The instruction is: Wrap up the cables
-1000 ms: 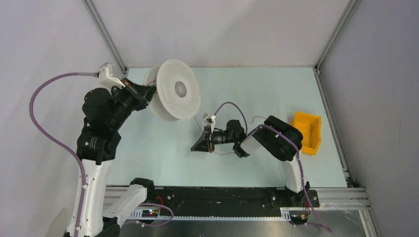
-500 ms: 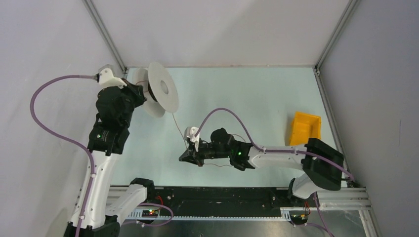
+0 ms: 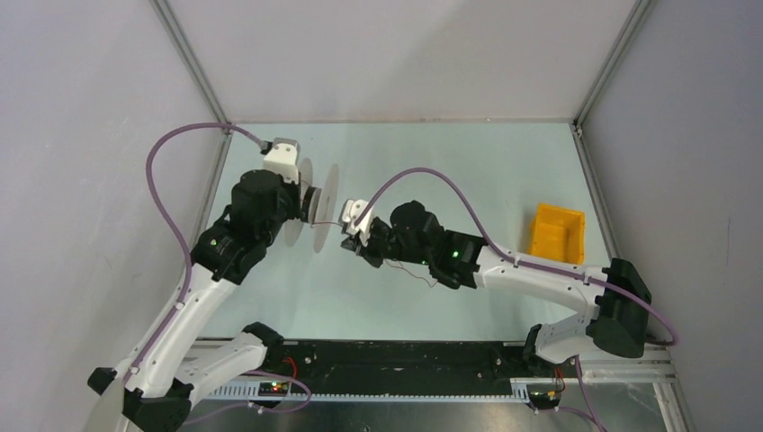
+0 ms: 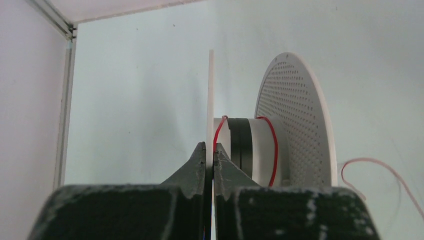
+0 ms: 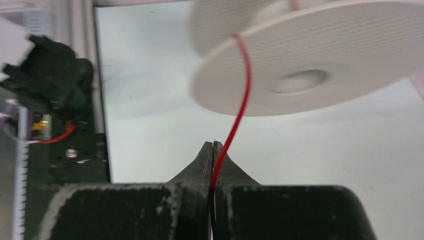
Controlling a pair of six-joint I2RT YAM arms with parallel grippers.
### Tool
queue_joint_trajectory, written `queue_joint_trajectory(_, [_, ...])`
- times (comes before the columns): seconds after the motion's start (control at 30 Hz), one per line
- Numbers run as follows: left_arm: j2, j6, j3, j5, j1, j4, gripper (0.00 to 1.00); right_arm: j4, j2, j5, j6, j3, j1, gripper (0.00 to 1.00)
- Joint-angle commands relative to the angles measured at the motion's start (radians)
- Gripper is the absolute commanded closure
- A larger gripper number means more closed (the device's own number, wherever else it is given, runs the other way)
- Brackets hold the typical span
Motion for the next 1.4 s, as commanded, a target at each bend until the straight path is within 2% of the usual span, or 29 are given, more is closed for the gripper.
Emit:
queue_joint_trajectory(0.0, [-0.032, 0.097, 0.021, 0.020, -0.047, -0.083, 1.00, -0.090, -0.041, 0.091, -0.083, 0.050, -0.066, 1.00])
queue_joint_trajectory(0.27, [-0.055, 0.089, 0.065, 0.261, -0.061, -0.246, 1.00, -0.061, -0.044, 0.165, -0.145, 0.058, -0.179, 1.00])
queue_joint_trajectory(0.43, [-0.045, 0.117, 0.104, 0.337, -0.061, -0.325, 1.00, -0.027, -0.026, 0.087, -0.124, 0.067, -0.271, 1.00])
queue_joint_trajectory(0.53, [-0.040, 0.092, 0.134, 0.354, -0.060, -0.360, 1.00, -0.034, -0.008, 0.007, -0.104, 0.069, -0.308, 1.00])
queue_joint_trajectory(0.63, [-0.039, 0.016, 0.164, 0.430, -0.050, -0.362, 1.00, -0.064, 0.020, -0.082, -0.054, 0.067, -0.342, 1.00])
queue_joint_trajectory(0.8, [-0.033, -0.091, 0.240, 0.611, 0.093, -0.358, 1.00, -0.072, 0.067, -0.401, -0.014, 0.031, -0.429, 0.94])
queue_joint_trajectory(0.87, [-0.032, -0.122, 0.268, 0.659, 0.137, -0.354, 1.00, -0.002, 0.071, -0.504, 0.018, -0.008, -0.448, 0.92])
queue_joint_trajectory(1.03, [-0.025, -0.186, 0.302, 0.718, 0.166, -0.332, 1.00, 0.191, 0.073, -0.700, 0.118, -0.112, -0.490, 0.87])
queue_joint_trajectory(1.37, [-0.049, -0.342, 0.276, 0.768, 0.209, -0.203, 1.00, 0.444, 0.152, -0.784, 0.286, -0.199, -0.485, 0.86])
